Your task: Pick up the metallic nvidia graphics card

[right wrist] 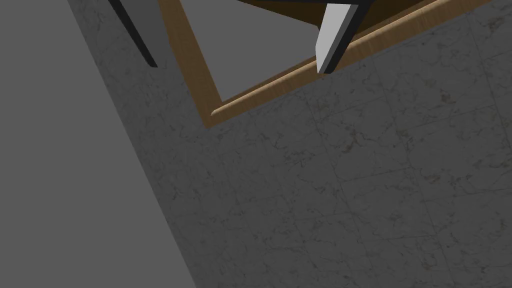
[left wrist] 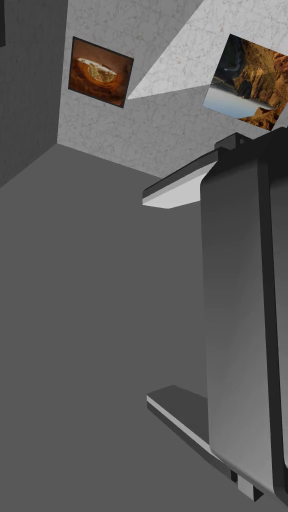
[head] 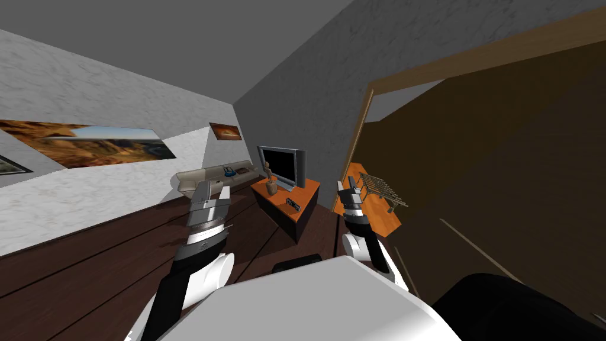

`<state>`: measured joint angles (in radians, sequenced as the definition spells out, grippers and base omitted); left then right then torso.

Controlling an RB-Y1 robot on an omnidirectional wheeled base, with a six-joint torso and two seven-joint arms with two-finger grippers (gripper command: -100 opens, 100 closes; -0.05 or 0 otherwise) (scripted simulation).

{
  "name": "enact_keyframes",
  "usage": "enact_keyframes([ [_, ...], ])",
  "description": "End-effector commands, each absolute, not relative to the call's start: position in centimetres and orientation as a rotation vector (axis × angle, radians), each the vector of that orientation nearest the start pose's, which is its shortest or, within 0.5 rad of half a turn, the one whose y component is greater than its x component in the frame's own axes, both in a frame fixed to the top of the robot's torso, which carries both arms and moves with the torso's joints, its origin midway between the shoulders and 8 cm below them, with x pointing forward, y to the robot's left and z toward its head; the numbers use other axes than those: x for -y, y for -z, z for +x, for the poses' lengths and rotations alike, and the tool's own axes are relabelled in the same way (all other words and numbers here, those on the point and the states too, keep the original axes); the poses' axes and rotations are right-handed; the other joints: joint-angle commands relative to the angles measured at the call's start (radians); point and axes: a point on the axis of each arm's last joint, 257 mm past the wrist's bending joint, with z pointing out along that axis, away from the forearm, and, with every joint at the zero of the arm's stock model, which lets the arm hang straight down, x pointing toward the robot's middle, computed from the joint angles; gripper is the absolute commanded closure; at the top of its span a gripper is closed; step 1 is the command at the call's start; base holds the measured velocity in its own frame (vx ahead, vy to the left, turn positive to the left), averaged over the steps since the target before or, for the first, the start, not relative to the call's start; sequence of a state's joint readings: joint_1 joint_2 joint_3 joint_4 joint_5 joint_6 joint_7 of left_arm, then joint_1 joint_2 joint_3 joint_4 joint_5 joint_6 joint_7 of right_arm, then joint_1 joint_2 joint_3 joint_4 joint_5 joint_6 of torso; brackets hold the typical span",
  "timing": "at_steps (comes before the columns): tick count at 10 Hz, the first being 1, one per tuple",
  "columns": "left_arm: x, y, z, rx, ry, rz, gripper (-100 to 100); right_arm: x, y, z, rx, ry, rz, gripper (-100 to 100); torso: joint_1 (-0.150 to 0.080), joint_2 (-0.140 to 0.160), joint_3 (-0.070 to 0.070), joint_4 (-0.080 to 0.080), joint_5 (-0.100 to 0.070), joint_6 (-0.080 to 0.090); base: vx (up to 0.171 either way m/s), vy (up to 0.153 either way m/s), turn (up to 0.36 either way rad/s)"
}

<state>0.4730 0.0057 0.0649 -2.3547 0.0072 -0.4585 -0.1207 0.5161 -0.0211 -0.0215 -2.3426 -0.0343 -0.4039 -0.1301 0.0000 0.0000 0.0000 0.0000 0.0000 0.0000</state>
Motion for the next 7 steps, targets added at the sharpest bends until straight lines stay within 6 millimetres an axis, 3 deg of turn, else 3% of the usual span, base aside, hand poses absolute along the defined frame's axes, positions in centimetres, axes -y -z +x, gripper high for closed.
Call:
enact_keyframes([
  [1,-29.4,-5.9,33.3,-0.596,1.151,-0.560,0,28.5,-2.2,34.7,-0.642,-1.409,0.748,-100,0.000,0.000,0.000,0.000,0.000,0.000,-0.006,-0.007,0.133],
  [4,-29.4,-5.9,33.3,-0.596,1.151,-0.560,0,27.2,0.6,35.5,-0.758,-1.409,0.763,-100,-0.002,0.001,0.001,0.000,-0.001,0.000,-0.024,-0.037,0.210],
  [7,-29.4,-5.9,33.3,-0.596,1.151,-0.560,0,25.7,5.5,36.0,-0.919,-1.402,0.809,-100,-0.005,0.004,0.002,0.001,-0.001,0.000,-0.056,-0.068,0.317],
])
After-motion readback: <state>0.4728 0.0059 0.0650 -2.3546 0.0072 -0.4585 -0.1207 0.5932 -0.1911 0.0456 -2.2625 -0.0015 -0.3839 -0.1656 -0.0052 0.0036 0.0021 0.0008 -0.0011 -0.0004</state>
